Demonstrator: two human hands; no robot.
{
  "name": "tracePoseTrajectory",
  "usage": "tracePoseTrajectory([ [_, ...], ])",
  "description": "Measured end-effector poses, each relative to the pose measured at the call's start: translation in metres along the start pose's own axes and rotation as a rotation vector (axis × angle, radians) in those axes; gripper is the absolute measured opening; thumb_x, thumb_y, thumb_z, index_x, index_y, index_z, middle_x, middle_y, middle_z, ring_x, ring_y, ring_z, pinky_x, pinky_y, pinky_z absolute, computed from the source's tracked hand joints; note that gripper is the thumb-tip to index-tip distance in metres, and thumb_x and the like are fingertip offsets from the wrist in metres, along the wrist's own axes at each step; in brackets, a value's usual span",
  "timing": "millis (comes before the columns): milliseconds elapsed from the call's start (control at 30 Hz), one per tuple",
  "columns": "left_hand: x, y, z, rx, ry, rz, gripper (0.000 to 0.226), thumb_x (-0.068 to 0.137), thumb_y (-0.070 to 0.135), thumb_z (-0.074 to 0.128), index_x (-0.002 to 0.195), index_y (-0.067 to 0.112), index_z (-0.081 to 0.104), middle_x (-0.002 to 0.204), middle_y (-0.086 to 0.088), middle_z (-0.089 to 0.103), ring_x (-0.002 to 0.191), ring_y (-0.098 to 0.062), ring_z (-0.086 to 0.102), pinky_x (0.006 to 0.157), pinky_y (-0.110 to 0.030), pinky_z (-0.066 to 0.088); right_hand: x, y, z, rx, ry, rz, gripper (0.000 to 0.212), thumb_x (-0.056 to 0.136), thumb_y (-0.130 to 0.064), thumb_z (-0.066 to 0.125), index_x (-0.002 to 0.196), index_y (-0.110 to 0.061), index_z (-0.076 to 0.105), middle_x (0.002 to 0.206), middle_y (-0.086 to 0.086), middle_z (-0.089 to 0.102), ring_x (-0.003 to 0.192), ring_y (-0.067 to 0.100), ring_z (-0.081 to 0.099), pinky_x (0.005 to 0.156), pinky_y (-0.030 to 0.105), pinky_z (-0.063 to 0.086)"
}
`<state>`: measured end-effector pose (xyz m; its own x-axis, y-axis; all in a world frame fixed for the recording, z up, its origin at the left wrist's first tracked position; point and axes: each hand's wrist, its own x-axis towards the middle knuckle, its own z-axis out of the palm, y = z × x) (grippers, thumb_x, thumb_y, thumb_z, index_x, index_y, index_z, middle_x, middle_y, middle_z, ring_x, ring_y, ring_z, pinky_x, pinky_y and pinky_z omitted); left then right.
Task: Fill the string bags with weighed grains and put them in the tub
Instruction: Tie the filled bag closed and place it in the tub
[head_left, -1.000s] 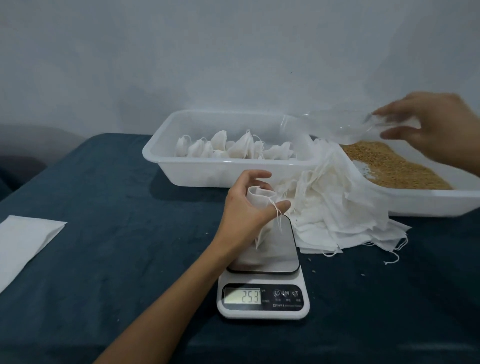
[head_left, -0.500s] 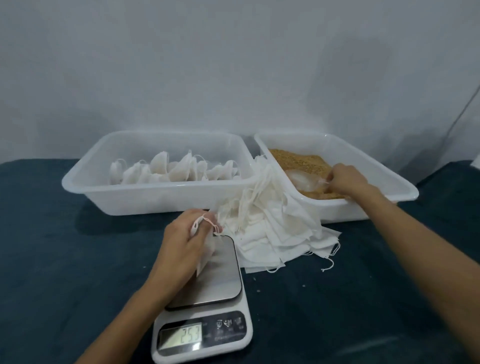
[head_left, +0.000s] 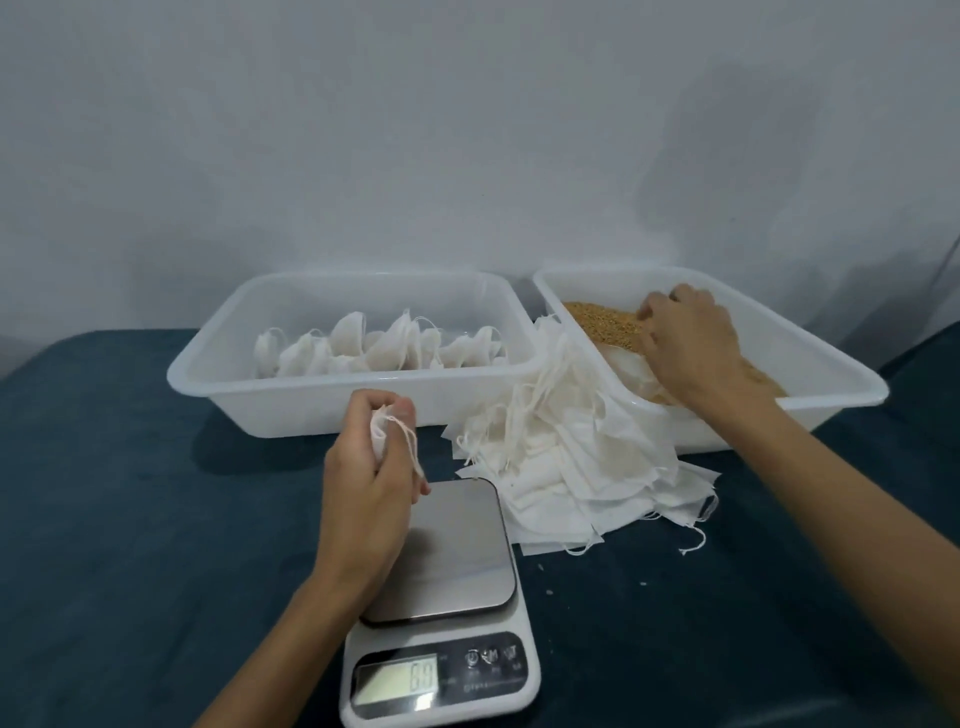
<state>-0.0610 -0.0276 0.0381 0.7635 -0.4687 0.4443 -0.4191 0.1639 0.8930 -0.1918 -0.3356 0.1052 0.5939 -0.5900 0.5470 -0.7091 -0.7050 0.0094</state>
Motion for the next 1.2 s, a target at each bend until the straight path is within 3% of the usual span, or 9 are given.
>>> tracePoseTrajectory([
  [67,0.001,0.002,-0.001,0.046,0.016,-0.006,0.009,0.098,0.039,0.044,0.098,0.040,0.052,0.063,0.008,0.060,0.050,-0.011,0.054,0.056,-0.044,0.055,-0.017,-0.046,-0.024,0.523,0.064,-0.122,0.016,0.097,-0.028,0.063,0.099,-0.015,0.072,0.090,-0.001,0.068,0.080,0.012,0.060,0.070,0.020,0.045],
  [200,0.003,0.002,-0.004,0.128,0.009,0.014,0.022,0.106,0.020,0.053,0.111,0.040,0.045,0.063,0.007,0.064,0.052,-0.009,0.055,0.053,-0.035,0.048,-0.072,-0.130,-0.056,1.165,-0.270,-0.295,0.028,0.083,-0.051,0.074,0.097,-0.027,0.078,0.087,-0.008,0.072,0.071,0.012,0.063,0.065,0.021,0.050],
  [333,0.002,-0.001,-0.005,0.185,-0.059,0.107,0.049,0.093,-0.007,0.051,0.125,0.027,0.039,0.077,0.019,0.068,0.060,-0.002,0.060,0.052,-0.019,0.047,-0.099,-0.165,-0.044,1.230,-0.315,-0.318,0.027,0.075,-0.031,0.087,0.100,-0.022,0.079,0.091,-0.010,0.069,0.075,0.014,0.061,0.070,0.030,0.053],
  [467,0.000,-0.002,-0.002,0.197,-0.083,0.165,0.055,0.080,-0.001,0.042,0.128,0.025,0.037,0.073,0.024,0.067,0.058,-0.003,0.058,0.052,-0.010,0.039,-0.104,-0.175,-0.030,1.250,-0.184,-0.310,0.010,0.078,-0.014,0.085,0.086,-0.012,0.078,0.089,-0.008,0.065,0.071,0.015,0.057,0.069,0.027,0.050],
  [567,0.001,-0.003,-0.001,0.185,-0.065,0.189,0.044,0.095,0.003,0.051,0.126,0.032,0.038,0.075,0.013,0.066,0.055,-0.006,0.053,0.051,-0.012,0.036,-0.102,-0.173,-0.023,1.328,-0.172,-0.277,0.005,0.080,-0.010,0.082,0.081,-0.012,0.077,0.088,-0.009,0.068,0.072,0.014,0.060,0.069,0.027,0.050],
  [767,0.005,-0.014,-0.002,0.231,-0.071,0.182,0.034,0.094,0.001,0.061,0.116,0.025,0.053,0.070,0.011,0.056,0.056,-0.006,0.047,0.052,-0.014,0.036,-0.092,-0.155,-0.015,1.997,-0.505,0.033,0.023,0.096,-0.013,0.060,0.073,-0.015,0.064,0.102,0.012,0.074,0.063,0.017,0.055,0.064,0.028,0.052],
  [967,0.009,-0.013,-0.007,0.453,-0.182,0.356,0.016,0.101,0.014,0.066,0.086,0.013,0.061,0.065,0.022,0.039,0.058,-0.002,0.039,0.057,-0.012,0.027,-0.082,-0.140,-0.014,2.410,-0.543,0.351,0.038,0.098,0.011,0.034,0.074,-0.015,0.051,0.068,-0.001,0.044,0.053,0.009,0.042,0.052,0.020,0.043],
  [1100,0.015,-0.007,-0.014,0.544,-0.254,0.397,0.023,0.104,0.020,0.059,0.084,0.008,0.057,0.066,0.016,0.039,0.058,-0.007,0.036,0.056,-0.019,0.029,-0.081,-0.137,-0.009,2.363,-0.509,0.339,0.031,0.101,-0.003,0.047,0.075,-0.014,0.057,0.070,0.001,0.049,0.055,0.010,0.045,0.056,0.022,0.048],
  [1200,0.040,0.004,-0.024,0.438,-0.176,0.213,0.023,0.106,0.016,0.057,0.084,0.012,0.060,0.068,0.002,0.052,0.059,-0.007,0.044,0.056,-0.017,0.037,-0.078,-0.135,-0.011,2.284,-0.415,0.321,0.019,0.093,-0.024,0.061,0.078,-0.016,0.069,0.083,0.004,0.066,0.065,0.011,0.058,0.069,0.026,0.057],
])
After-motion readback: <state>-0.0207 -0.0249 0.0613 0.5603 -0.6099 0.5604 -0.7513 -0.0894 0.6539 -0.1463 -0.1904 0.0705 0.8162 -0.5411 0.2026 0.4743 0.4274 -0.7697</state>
